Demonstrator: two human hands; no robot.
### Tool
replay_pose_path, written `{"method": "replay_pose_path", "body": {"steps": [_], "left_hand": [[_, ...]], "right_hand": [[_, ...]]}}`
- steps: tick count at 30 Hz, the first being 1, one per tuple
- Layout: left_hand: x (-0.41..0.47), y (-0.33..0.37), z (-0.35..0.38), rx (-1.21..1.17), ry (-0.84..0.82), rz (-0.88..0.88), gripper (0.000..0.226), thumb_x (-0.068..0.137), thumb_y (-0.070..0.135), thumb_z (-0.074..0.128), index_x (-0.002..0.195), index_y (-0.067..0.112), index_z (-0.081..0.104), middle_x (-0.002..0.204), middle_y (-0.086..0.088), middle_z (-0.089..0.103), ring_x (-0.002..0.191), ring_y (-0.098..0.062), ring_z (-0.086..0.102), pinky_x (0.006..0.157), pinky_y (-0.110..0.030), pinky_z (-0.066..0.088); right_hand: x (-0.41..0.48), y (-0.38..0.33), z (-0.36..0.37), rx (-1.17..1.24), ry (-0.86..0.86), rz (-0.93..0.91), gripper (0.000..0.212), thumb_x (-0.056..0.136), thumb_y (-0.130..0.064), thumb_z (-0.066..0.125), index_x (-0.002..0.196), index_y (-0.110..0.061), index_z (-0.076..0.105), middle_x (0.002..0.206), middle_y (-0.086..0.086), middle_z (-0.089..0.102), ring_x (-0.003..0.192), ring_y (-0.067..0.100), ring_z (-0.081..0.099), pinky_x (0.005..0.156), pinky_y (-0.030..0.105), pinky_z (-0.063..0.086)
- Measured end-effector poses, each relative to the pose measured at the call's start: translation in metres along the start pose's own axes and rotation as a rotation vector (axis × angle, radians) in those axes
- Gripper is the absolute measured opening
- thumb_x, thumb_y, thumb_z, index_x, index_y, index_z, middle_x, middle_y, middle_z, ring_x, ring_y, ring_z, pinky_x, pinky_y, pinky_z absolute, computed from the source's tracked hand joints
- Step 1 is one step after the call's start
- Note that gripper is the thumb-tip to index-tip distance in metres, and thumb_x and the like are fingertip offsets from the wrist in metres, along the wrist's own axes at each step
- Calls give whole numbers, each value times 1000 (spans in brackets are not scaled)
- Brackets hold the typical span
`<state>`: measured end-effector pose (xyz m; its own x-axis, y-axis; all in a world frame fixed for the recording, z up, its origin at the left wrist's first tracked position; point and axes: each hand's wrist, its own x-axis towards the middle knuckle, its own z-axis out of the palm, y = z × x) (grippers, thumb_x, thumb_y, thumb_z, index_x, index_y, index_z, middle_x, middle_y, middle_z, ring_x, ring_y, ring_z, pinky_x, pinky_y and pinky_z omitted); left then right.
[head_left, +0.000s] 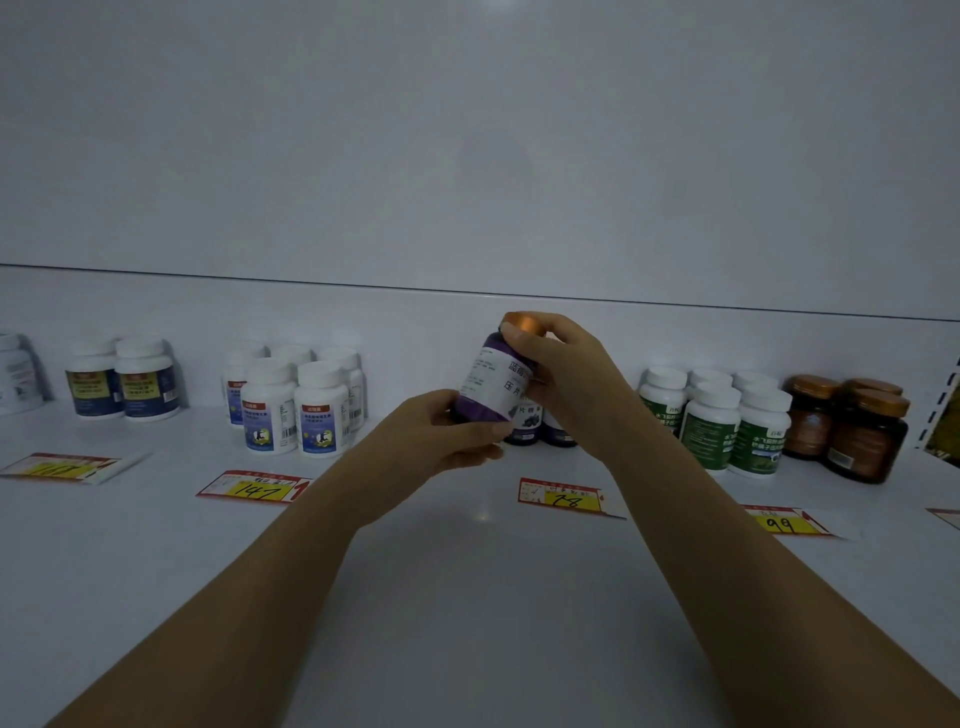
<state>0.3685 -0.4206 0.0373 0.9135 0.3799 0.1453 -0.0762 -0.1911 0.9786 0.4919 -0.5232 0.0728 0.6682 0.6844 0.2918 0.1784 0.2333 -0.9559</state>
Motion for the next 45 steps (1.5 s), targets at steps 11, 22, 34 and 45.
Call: {"method": "replay_pose_path", "body": {"steps": [11, 22, 34, 45], "left_hand": [[15, -16, -18, 349, 286, 397, 56, 73, 0, 76, 118, 15, 48, 98, 16, 58, 87, 7, 59, 74, -3, 46], [14, -14, -25, 261, 325, 468, 54, 71, -8, 74, 118, 11, 56, 111, -4, 63, 104, -19, 60, 87, -25, 53], [-8, 19, -3, -206, -58, -163, 57, 68, 44, 65, 114, 10, 59, 100, -12, 72, 87, -25, 70, 77, -31, 57], [-14, 21, -2, -207, -152, -300, 58, 65, 52, 61, 107, 12, 59, 90, -14, 73, 73, -22, 71, 61, -24, 57]], "right_hand": [[-16, -2, 27, -408, -320, -364, 54, 74, -13, 78, 116, -37, 54, 110, -24, 59, 107, -4, 56, 94, 17, 44], [-14, -7, 21, -434, -385, -421, 52, 73, -5, 78, 117, -26, 58, 114, -17, 62, 111, -1, 57, 94, 14, 46], [-13, -10, 14, -384, -74, 20, 44, 84, -54, 59, 107, -17, 62, 96, 6, 70, 81, 18, 71, 72, 33, 61], [-15, -1, 9, -219, -124, 313, 40, 82, -45, 68, 103, -12, 64, 90, 13, 73, 82, 28, 72, 79, 44, 59]]}}
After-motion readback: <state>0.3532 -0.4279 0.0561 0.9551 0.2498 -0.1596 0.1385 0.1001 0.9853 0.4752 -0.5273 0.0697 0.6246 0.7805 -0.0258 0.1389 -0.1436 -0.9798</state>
